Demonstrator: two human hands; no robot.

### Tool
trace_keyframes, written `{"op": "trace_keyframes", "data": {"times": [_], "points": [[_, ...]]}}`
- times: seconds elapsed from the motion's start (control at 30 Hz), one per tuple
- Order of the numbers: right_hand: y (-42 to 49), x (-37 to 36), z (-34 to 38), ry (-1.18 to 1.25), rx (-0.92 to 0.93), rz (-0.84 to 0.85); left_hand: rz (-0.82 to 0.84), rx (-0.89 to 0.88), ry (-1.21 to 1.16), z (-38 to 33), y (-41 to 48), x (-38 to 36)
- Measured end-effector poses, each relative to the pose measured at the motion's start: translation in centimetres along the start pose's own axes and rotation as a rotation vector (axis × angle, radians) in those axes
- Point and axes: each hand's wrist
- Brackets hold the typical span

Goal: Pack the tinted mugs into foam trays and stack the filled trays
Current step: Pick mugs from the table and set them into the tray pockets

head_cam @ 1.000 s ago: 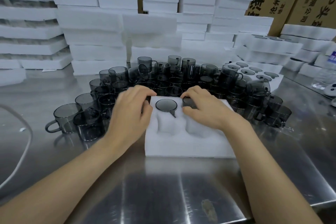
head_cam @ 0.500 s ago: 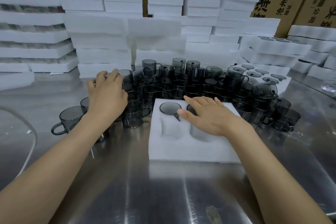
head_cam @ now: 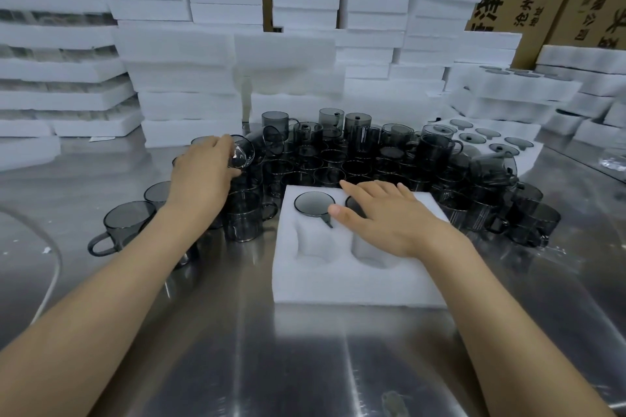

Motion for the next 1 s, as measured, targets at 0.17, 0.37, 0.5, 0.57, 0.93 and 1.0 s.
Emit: {"op": "trace_keyframes", "data": {"times": [0.17, 0.37, 0.5, 0.57, 0.93, 1.0], "points": [[-0.1, 0.0, 0.0, 0.008, 0.002, -0.01, -0.104, 0.029, -0.007, 0.0, -0.3, 0.3], [-0.5, 0.0, 0.0, 0.283, 0.111, -0.264, -0.332, -0.132, -0.421, -3.9, -2.7, 4.6], [-1.2, 0.0, 1.2, 0.537, 0.418, -0.458, -0.203, -0.232, -0.578, -7.3, -5.4, 5.0], [-1.2, 0.2, 1.5, 0.572, 0.545, -0.529, -0.137, -0.308, -0.632, -8.0, -6.1, 4.6], [-1.8, 3.8, -1.0, 1.203, 0.197, -0.92, 0.168, -0.244, -0.693, -7.0, -6.8, 2.1], [-1.7, 4.0, -1.8, 1.238, 0.144, -0.89, 0.195, -0.242, -0.653, -7.0, -6.8, 2.1]]}}
Point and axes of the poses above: each hand's wrist, its own y-axis towards the middle knuckle, its own x-axis out of the back of the hand, z = x × y, and after that the axes turned 14 degrees about y, right-handed
